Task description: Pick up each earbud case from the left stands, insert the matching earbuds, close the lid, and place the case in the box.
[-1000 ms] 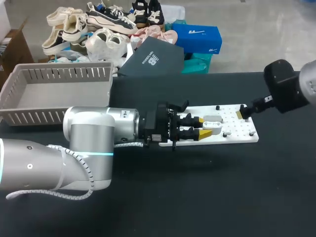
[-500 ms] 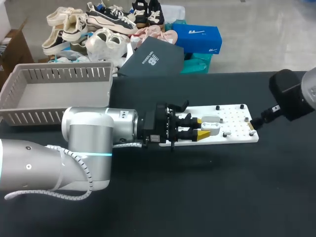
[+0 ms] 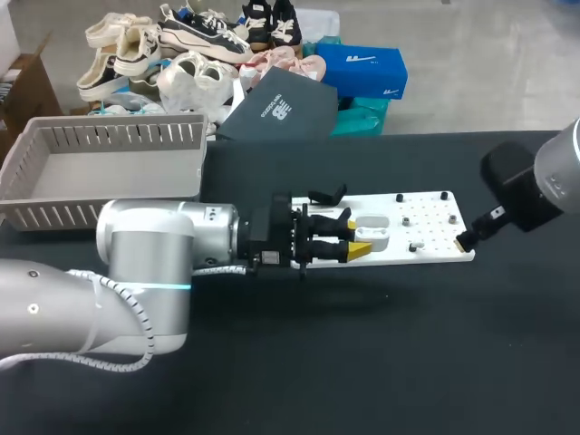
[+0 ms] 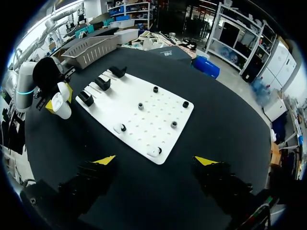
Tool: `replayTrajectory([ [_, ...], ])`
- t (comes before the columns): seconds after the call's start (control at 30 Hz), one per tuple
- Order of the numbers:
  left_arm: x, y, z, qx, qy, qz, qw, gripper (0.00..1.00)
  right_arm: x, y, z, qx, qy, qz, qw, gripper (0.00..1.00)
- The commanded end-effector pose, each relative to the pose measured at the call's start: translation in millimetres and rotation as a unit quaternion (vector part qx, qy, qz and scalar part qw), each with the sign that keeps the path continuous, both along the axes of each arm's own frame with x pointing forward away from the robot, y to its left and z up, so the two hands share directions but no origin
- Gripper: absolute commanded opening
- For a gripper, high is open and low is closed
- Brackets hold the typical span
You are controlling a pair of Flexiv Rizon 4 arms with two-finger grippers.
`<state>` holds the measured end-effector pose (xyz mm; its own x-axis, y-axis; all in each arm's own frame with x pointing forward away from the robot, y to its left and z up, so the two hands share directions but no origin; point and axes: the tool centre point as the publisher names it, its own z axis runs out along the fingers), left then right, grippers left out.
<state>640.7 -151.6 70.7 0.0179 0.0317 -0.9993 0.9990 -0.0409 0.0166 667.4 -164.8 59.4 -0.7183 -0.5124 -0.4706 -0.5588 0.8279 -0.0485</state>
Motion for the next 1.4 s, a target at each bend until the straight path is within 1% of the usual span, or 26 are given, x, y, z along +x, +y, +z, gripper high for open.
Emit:
replayTrajectory([
  [0.03, -4.4, 2, 1.4, 0.0, -0.002, 0.007, 1.0, 0.0, 4.0, 4, -8, -0.174, -0.124, -0.111, 0.971, 1.0],
  [0.23, -4.4, 2, 1.4, 0.0, -0.002, 0.008, 1.0, 0.0, 8.3, 5, -12, -0.183, -0.128, -0.111, 0.968, 1.0],
  [0.27, -4.4, 2, 1.4, 0.0, -0.002, 0.008, 1.0, 0.0, 9.0, 6, -13, -0.187, -0.128, -0.112, 0.968, 0.96],
  [0.33, -4.4, 2, 1.4, 0.0, -0.002, 0.008, 1.0, 0.0, 10.3, 7, -15, -0.193, -0.128, -0.11, 0.967, 0.93],
  [0.37, -4.4, 2, 1.4, 0.0, -0.002, 0.008, 1.0, 0.0, 10.7, 7, -16, -0.195, -0.127, -0.107, 0.967, 0.86],
  [0.4, -4.4, 2, 1.4, 0.0, -0.002, 0.008, 1.0, 0.0, 11.0, 8, -17, -0.199, -0.128, -0.105, 0.966, 0.47],
  [0.43, -4.4, 2, 1.4, 0.0, -0.002, 0.008, 1.0, 0.0, 11.3, 9, -18, -0.203, -0.128, -0.104, 0.965, 0.44],
  [0.47, -4.4, 2, 1.4, 0.0, -0.002, 0.008, 1.0, 0.0, 11.7, 10, -20, -0.206, -0.126, -0.101, 0.965, 0.44],
  [0.53, -4.4, 2, 1.4, 0.0, -0.002, 0.008, 1.0, 0.0, 11.2, 11, -21, -0.217, -0.127, -0.095, 0.963, 0.5],
  [0.6, -4.4, 2, 1.4, 0.0, -0.002, 0.008, 1.0, 0.0, 11.3, 12, -23, -0.22, -0.127, -0.092, 0.963, 0.39],
  [0.63, -4.4, 2, 1.4, 0.0, -0.002, 0.008, 1.0, 0.0, 11.7, 13, -23, -0.223, -0.128, -0.091, 0.962, 0.38],
  [0.73, -4.4, 2, 1.4, 0.0, -0.002, 0.008, 1.0, 0.0, 13.1, 15, -25, -0.231, -0.128, -0.09, 0.96, 0.44],
  [1.0, -4.4, 2, 1.4, 0.0, -0.002, 0.008, 1.0, 0.0, 14.5, 14, -31, -0.254, -0.122, -0.094, 0.955, 0.47],
  [1.07, -4.4, 2, 1.4, 0.0, -0.002, 0.008, 1.0, 0.0, 14.3, 15, -32, -0.26, -0.12, -0.096, 0.953, 0.5],
  [1.1, -4.4, 2, 1.4, 0.0, -0.002, 0.008, 1.0, 0.0, 14.4, 15, -32, -0.262, -0.119, -0.097, 0.953, 0.54],
  [1.2, -4.4, 2, 1.4, 0.0, -0.002, 0.008, 1.0, 0.0, 15.2, 15, -33, -0.269, -0.117, -0.101, 0.951, 0.55],
  [1.33, -4.4, 2, 1.4, 0.0, -0.002, 0.008, 1.0, 0.0, 17.6, 13, -37, -0.277, -0.109, -0.105, 0.949, 0.49],
  [1.4, -4.4, 2, 1.4, 0.0, -0.002, 0.008, 1.0, 0.0, 18.6, 12, -39, -0.278, -0.106, -0.106, 0.949, 0.48],
])
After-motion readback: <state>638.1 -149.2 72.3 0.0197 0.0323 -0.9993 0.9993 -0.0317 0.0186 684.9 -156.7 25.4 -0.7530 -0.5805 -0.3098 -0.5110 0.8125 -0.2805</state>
